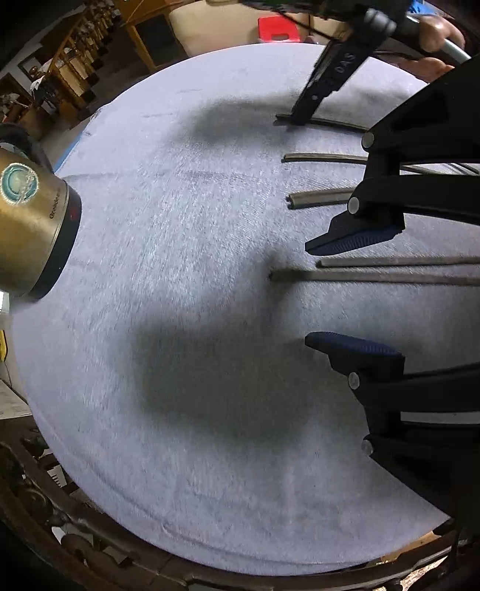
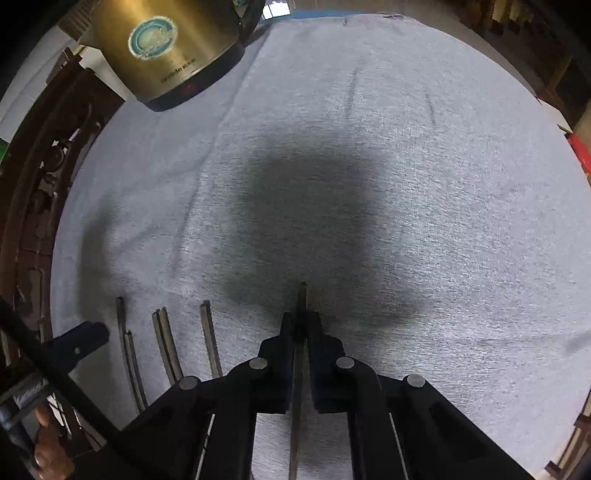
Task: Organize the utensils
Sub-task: 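Close the right gripper on a chopstick while the left gripper grasps another, then lift the held chopsticks with both grippers and carry them above the cup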
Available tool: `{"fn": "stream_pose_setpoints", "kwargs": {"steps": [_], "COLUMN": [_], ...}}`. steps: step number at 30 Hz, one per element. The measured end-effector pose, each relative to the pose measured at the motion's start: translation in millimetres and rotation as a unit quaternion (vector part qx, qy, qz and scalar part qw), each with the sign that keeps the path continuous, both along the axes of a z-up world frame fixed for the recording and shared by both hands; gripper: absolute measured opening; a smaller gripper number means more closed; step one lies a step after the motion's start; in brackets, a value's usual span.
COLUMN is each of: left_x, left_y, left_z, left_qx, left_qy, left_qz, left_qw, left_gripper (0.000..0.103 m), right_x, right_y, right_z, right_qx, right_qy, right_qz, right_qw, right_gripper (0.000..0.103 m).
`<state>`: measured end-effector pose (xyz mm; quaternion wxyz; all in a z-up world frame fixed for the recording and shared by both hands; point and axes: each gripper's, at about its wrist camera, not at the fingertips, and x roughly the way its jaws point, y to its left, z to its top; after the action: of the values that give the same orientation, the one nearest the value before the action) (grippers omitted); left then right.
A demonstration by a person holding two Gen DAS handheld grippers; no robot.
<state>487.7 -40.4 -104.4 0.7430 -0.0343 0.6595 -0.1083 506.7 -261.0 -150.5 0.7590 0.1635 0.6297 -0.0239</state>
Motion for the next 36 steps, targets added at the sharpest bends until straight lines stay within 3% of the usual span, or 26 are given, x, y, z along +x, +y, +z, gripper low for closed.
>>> {"fn": "stream_pose_setpoints", "kwargs": {"steps": [7,10,12,13,19,27,36], "left_x": [8.9,8.3,12.9,13.6,5.5,-36.0,-141.2], "left_y": [-10.1,-11.2,-15.3,-15.3,-16.9,-0.8,13.8], "left_z": [-10.0,-12.0,-15.5,-15.5,-9.1,61.6,153.7], "left_qx": [-0.004,0.003,0.001,0.000,0.009,-0.025,-0.062], "left_qy": [0.011,0.000,-0.002,-0.006,-0.052,-0.145,-0.283], "left_qz": [0.008,0.008,0.006,0.006,0.001,0.007,-0.013], "left_qw": [0.9999,1.0000,1.0000,1.0000,0.9986,0.9891,0.9569], "left_gripper": [0.044,0.032,0.013,0.009,0.005,0.005,0.005], "right_x": [-15.5,-19.2,-20.4,-21.4,-45.3,-81.1,-155.6], "right_y": [-11.1,-11.5,-16.1,-17.3,-33.1,-45.5,-46.0], "right_z": [0.2,-1.7,0.4,0.2,26.2,82.7,132.5], "right_qx": [0.008,0.015,0.026,0.030,0.058,0.077,0.076], "right_qy": [-0.014,-0.018,-0.026,-0.030,-0.085,-0.161,-0.258], "right_qz": [0.011,0.009,0.007,0.007,0.001,-0.010,-0.035], "right_qw": [1.000,1.000,0.999,0.999,0.995,0.984,0.963], "right_gripper": [0.009,0.008,0.007,0.007,0.007,0.007,0.007]}}
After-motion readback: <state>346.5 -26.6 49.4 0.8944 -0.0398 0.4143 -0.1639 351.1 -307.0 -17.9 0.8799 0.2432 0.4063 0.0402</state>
